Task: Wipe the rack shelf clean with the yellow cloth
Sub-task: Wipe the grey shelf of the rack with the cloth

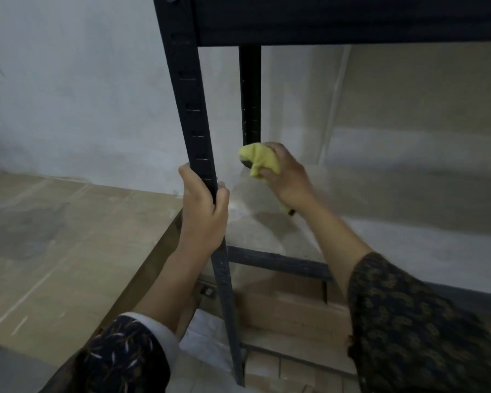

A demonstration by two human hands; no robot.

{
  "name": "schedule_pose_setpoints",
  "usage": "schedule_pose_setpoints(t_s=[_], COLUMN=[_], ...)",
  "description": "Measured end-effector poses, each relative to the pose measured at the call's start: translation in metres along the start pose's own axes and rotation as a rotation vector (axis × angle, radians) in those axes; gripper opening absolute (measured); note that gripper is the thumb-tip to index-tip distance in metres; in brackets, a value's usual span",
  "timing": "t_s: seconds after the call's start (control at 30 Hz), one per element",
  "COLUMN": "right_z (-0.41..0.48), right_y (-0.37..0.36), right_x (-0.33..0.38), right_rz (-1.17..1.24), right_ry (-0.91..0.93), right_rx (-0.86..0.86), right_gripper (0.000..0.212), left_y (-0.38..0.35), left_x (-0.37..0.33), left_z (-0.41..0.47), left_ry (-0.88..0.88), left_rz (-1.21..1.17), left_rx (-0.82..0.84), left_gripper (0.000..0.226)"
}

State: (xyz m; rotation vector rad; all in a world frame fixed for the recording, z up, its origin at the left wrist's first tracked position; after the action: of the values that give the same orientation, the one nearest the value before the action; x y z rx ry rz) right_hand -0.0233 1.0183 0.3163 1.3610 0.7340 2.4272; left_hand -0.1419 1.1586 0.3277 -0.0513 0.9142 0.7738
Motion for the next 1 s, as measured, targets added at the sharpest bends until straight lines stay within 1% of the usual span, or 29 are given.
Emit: schedule_pose_setpoints(t_s=[0.03, 0.07, 0.13, 0.17, 0.2, 0.33, 0.43, 0.5, 0.57, 0.6, 0.63, 0.67, 0.7, 0.73, 0.77, 0.8, 0.83, 0.87, 0.9, 0.93, 1.0], right_z=[-0.007, -0.018, -0.052, -0.064, -0.071, -0.061, -0.039, -0.025, -0.020, -0.019, -0.020, -0.021, -0.018, -0.010, -0.001, 0.006, 0.011, 0.014, 0.013, 0.010, -0.004], right_y=[0.010, 0.012, -0.003, -0.013, -0.022, -0.053, -0.091, -0.111, -0.121, -0.123, -0.123, -0.121, -0.115, -0.104, -0.089, -0.070, -0.051, -0.029, -0.012, 0.000, 0.007], right_x=[-0.004, -0.011, -0.031, -0.040, -0.043, -0.041, -0.024, -0.005, 0.015, 0.021, 0.025, 0.030, 0.035, 0.035, 0.030, 0.025, 0.019, 0.014, 0.006, -0.006, -0.037], right_rz=[-0.043, -0.114, -0.341, -0.440, -0.501, -0.553, -0.481, -0.428, -0.428, -0.359, -0.195, 0.042, 0.259, 0.400, 0.451, 0.430, 0.335, 0.203, 0.046, -0.102, -0.335], right_ry=[-0.021, -0.066, -0.158, -0.152, -0.124, -0.053, 0.033, 0.087, 0.106, 0.074, 0.002, -0.078, -0.117, -0.125, -0.136, -0.136, -0.118, -0.089, -0.076, -0.082, -0.183], right_rx=[0.068, 0.198, 0.521, 0.619, 0.654, 0.655, 0.642, 0.633, 0.683, 0.714, 0.740, 0.747, 0.695, 0.578, 0.441, 0.322, 0.223, 0.142, 0.106, 0.115, 0.228], right_gripper=[0.045, 0.047, 0.058, 0.065, 0.070, 0.072, 0.068, 0.056, 0.041, 0.036, 0.031, 0.028, 0.025, 0.025, 0.025, 0.028, 0.030, 0.032, 0.033, 0.034, 0.042], left_y=[0.000, -0.001, -0.002, -0.002, -0.002, -0.002, -0.001, -0.001, -0.002, -0.001, -0.001, -0.001, -0.001, -0.001, -0.001, -0.001, -0.002, -0.002, -0.002, -0.002, -0.002], left_x=[0.000, -0.001, 0.000, 0.000, 0.001, 0.002, 0.004, 0.004, 0.004, 0.004, 0.003, 0.003, 0.002, 0.002, 0.002, 0.002, 0.002, 0.003, 0.004, 0.004, 0.003], left_z=[0.000, 0.000, 0.000, -0.001, -0.001, -0.002, 0.000, 0.000, 0.000, 0.000, 0.000, 0.000, 0.001, 0.001, 0.001, 0.000, 0.000, 0.000, 0.000, 0.001, 0.001], left_ry=[0.002, 0.005, 0.009, 0.014, 0.021, 0.033, 0.037, 0.036, 0.035, 0.034, 0.029, 0.018, 0.007, -0.001, -0.009, -0.014, -0.014, -0.009, -0.003, -0.002, -0.006], left_rz=[-0.001, -0.003, -0.005, -0.006, -0.007, -0.013, -0.007, 0.000, 0.017, 0.024, 0.030, 0.035, 0.039, 0.042, 0.039, 0.033, 0.028, 0.023, 0.019, 0.015, 0.005], left_rx=[0.003, 0.006, 0.003, -0.004, -0.012, -0.035, -0.046, -0.047, -0.042, -0.041, -0.040, -0.038, -0.033, -0.025, -0.019, -0.015, -0.013, -0.016, -0.022, -0.030, -0.040], left_gripper=[0.020, 0.020, 0.021, 0.021, 0.022, 0.022, 0.023, 0.025, 0.025, 0.024, 0.023, 0.022, 0.021, 0.021, 0.020, 0.020, 0.020, 0.020, 0.020, 0.019, 0.019])
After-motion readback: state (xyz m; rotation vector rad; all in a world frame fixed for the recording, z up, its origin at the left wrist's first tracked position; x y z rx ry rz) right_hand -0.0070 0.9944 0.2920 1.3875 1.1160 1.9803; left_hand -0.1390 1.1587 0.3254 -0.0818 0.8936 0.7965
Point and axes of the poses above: each hand's wrist, its own z-axis towards the middle knuckle, its own y-axis out of the back of the hand, x = y × z, the point moved 8 cm from there along z, towards the middle knuckle, and after that the axes turned 6 degrees about y, right-handed, at the moved point
